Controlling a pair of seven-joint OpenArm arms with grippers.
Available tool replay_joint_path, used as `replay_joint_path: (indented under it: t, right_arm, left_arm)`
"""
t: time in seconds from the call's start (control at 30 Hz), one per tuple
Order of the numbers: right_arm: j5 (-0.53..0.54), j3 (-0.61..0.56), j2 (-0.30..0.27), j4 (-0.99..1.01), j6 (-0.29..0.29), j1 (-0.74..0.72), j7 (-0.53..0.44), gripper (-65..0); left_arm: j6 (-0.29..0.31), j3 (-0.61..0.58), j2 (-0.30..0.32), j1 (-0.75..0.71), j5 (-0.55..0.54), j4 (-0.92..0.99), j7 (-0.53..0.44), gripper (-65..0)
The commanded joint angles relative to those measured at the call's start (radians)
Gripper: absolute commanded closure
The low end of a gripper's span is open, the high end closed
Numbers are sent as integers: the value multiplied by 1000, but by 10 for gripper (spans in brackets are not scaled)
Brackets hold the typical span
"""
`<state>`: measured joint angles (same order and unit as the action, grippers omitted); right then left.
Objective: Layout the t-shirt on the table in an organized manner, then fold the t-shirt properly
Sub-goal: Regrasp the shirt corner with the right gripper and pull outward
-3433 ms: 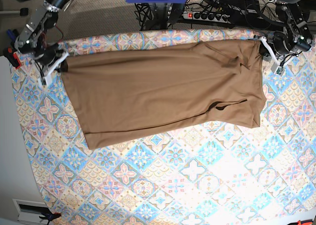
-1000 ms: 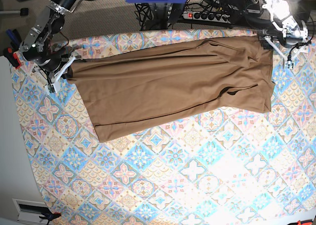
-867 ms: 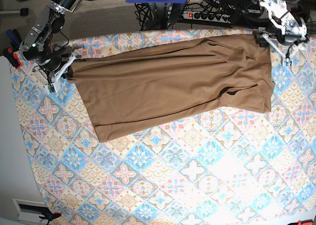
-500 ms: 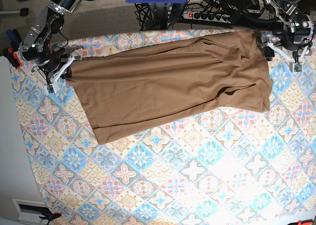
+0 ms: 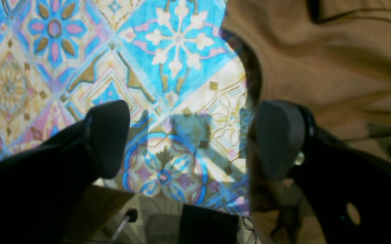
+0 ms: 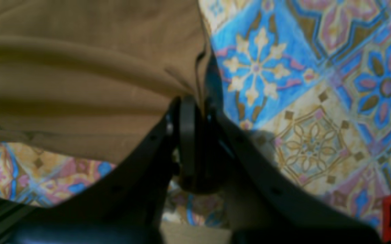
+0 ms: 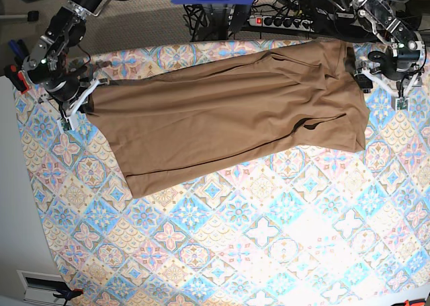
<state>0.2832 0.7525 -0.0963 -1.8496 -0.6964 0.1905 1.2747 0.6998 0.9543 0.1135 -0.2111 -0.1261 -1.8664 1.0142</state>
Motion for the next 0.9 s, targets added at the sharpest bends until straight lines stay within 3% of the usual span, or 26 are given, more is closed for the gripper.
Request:
replay_joint_path:
  t: [0.0, 0.37, 0.53, 0.6, 0.87]
  right_arm:
    - [9, 2, -12, -15, -2, -10, -16, 0]
    - [9, 2, -12, 15, -2, -6, -16, -16]
    - [9, 2, -12, 35, -2, -6, -17, -279]
    - [9, 2, -12, 32, -2, -4, -17, -324]
    - [14, 25, -12, 26, -2, -3, -25, -288]
  left_arm:
    - [-2, -11, 12, 3, -2, -16, -18, -532]
    - [-2, -21, 12, 3, 10, -16, -18, -531]
    - [-2, -21, 12, 2, 10, -16, -18, -531]
    - [-2, -21, 12, 0, 10, -16, -18, -531]
    - [-2, -21, 12, -3, 10, -16, -18, -533]
